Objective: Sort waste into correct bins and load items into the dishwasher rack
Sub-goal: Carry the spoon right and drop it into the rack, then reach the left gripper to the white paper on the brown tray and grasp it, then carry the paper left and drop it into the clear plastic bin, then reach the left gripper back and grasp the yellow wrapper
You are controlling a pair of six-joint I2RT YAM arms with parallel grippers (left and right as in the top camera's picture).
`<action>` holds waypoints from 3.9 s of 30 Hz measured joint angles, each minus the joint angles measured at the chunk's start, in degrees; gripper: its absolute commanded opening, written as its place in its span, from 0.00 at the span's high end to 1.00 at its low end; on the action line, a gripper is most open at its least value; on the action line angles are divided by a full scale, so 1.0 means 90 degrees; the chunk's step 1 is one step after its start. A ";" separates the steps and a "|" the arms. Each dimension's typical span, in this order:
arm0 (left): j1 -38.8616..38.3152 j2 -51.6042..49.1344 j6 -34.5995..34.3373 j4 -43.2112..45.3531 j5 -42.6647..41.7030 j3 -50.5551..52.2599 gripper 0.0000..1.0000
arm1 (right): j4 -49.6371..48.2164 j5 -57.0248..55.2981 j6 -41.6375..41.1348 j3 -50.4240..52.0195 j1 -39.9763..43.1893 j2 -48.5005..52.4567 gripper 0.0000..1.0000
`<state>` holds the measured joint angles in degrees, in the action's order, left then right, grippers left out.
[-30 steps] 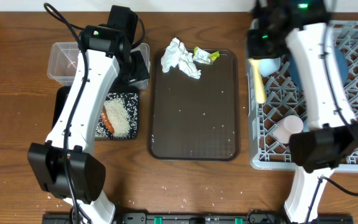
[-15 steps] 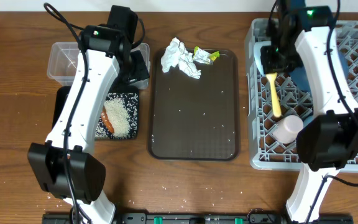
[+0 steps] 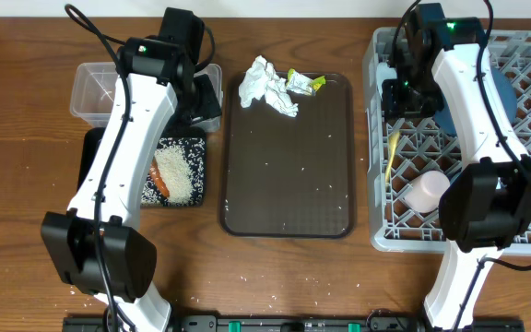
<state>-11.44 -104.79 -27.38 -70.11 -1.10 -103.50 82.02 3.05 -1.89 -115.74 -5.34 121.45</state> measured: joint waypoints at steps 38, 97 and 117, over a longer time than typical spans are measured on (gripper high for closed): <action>-0.1379 -0.2516 0.2390 0.5336 0.0551 -0.0075 0.02 | 0.0981 0.0372 -0.0061 -0.1212 -0.0559 -0.2300 0.01; 0.0882 -0.1858 0.1785 0.3206 0.0828 -0.0041 0.41 | 0.0971 0.0083 -0.0056 -0.1212 -0.0559 -0.2297 0.01; -0.0041 -0.0784 0.1501 0.3677 0.0520 -0.0053 0.24 | 0.0952 0.0083 -0.0053 -0.1212 -0.0559 -0.2300 0.01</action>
<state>-11.81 -111.85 -13.87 -37.01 3.57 -103.98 90.59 3.79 -2.37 -126.65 -10.37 100.75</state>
